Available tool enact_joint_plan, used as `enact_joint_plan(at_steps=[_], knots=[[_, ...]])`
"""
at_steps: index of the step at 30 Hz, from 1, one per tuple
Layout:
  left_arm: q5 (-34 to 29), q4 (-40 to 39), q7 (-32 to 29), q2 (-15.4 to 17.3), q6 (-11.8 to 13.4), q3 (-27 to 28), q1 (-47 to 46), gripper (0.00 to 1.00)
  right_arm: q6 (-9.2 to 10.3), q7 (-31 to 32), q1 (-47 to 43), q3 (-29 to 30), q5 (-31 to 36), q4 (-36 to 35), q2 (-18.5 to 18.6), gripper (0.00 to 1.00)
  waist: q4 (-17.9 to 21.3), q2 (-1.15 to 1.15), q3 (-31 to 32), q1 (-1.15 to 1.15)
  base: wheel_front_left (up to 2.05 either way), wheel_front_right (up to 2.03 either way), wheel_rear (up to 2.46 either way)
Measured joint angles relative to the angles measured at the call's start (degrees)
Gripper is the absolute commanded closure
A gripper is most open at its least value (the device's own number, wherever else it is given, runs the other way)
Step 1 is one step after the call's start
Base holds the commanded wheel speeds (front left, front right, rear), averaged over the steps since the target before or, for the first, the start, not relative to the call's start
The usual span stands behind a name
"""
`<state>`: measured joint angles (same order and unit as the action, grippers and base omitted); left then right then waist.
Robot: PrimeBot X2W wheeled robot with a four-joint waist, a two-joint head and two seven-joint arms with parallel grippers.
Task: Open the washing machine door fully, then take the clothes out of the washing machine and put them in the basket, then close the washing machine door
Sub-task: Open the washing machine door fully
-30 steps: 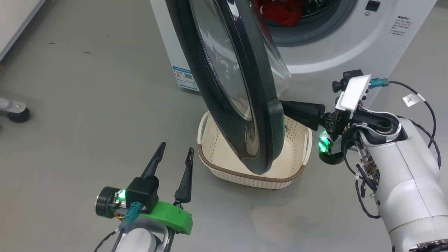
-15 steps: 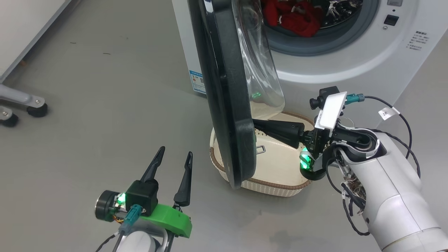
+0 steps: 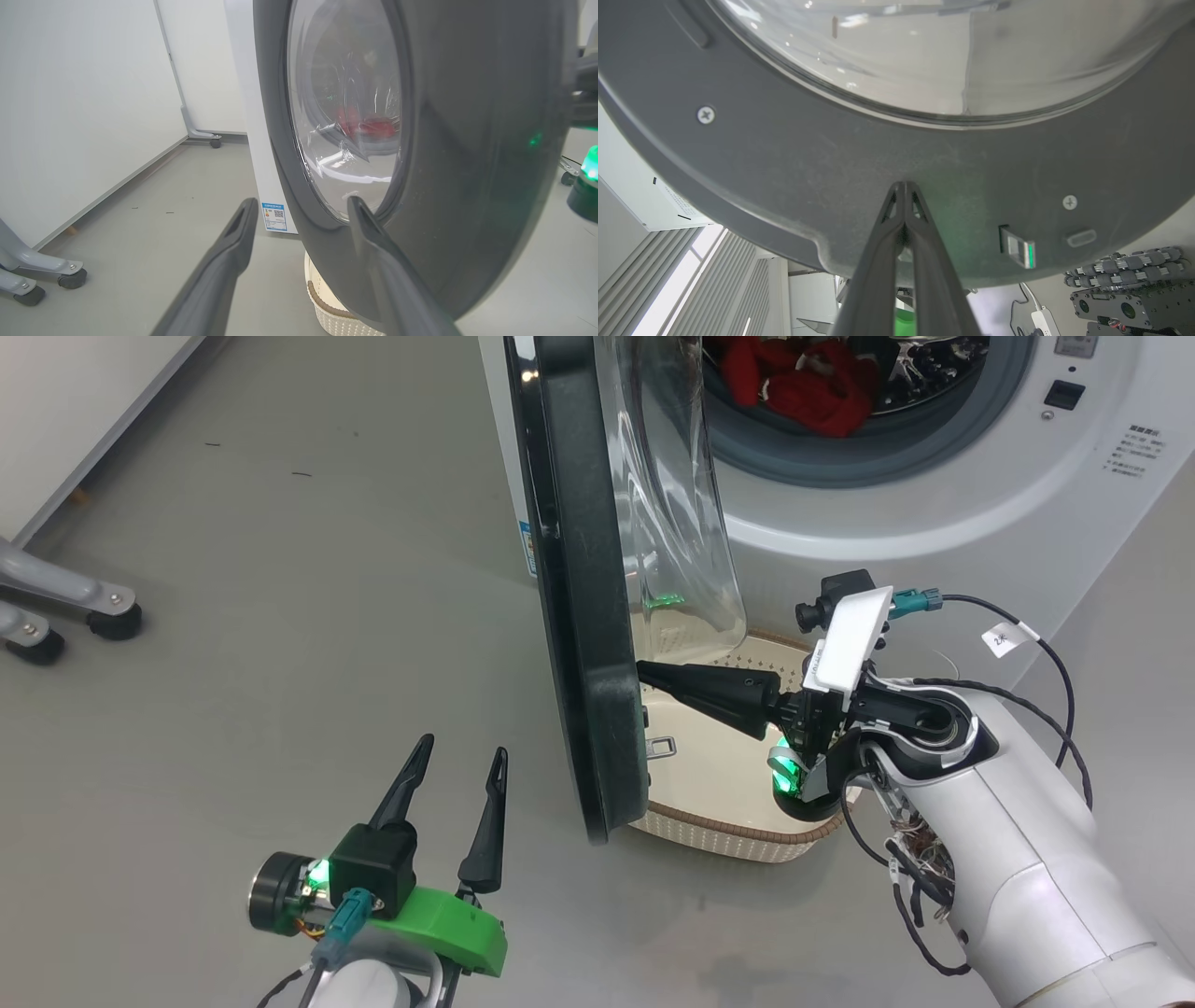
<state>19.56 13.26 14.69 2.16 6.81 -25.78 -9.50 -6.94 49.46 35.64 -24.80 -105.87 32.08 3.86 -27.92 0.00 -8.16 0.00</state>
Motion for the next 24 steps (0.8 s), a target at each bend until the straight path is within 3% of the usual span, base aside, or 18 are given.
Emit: enact_joint_plan(at_steps=[7, 19, 20, 21, 22, 24], knots=[[-0.1, -0.4, 0.0, 0.0, 0.0, 1.7, 0.1, 0.0, -0.01, -2.6, -0.6, 0.6, -1.0, -0.7, -0.1, 1.0, 0.6, 0.0, 0.0, 0.0, 0.0, 0.0, 0.0], [-0.5, -0.9, 0.0, 0.1, 0.0, 4.4, 1.1, 0.0, -0.01, -12.7, -5.1, 11.9, -0.7, -9.7, 0.0, 1.0, 3.8, 0.0, -0.3, 0.0, 0.0, 0.0, 0.0], [-0.6, -0.8, 0.0, 0.1, 0.0, 4.4, 1.2, 0.0, -0.02, -13.7, -5.9, 12.9, -0.2, -10.4, 0.2, 0.67, 4.1, 0.0, -0.2, 0.0, 0.0, 0.0, 0.0], [-0.9, -0.8, 0.0, 0.0, 0.0, 4.4, 1.2, 0.0, -0.02, -14.8, -6.8, 13.8, 0.2, -11.3, 0.5, 0.48, 4.4, 0.0, -0.2, 0.0, 0.0, 0.0, 0.0], [-1.1, -0.8, 0.0, 0.0, 0.0, 4.5, 1.2, 0.0, -0.01, -15.6, -7.6, 14.3, 1.0, -12.0, 1.0, 0.0, 4.6, 0.0, -0.1, 0.0, 0.0, 0.0, 0.0], [-1.2, -0.7, 0.0, 0.0, 0.0, 4.7, 1.3, 0.0, -0.02, -17.3, -9.6, 15.4, 2.4, -13.4, 1.9, 0.0, 5.2, 0.0, 0.0, 0.0, 0.0, 0.0, 0.0]])
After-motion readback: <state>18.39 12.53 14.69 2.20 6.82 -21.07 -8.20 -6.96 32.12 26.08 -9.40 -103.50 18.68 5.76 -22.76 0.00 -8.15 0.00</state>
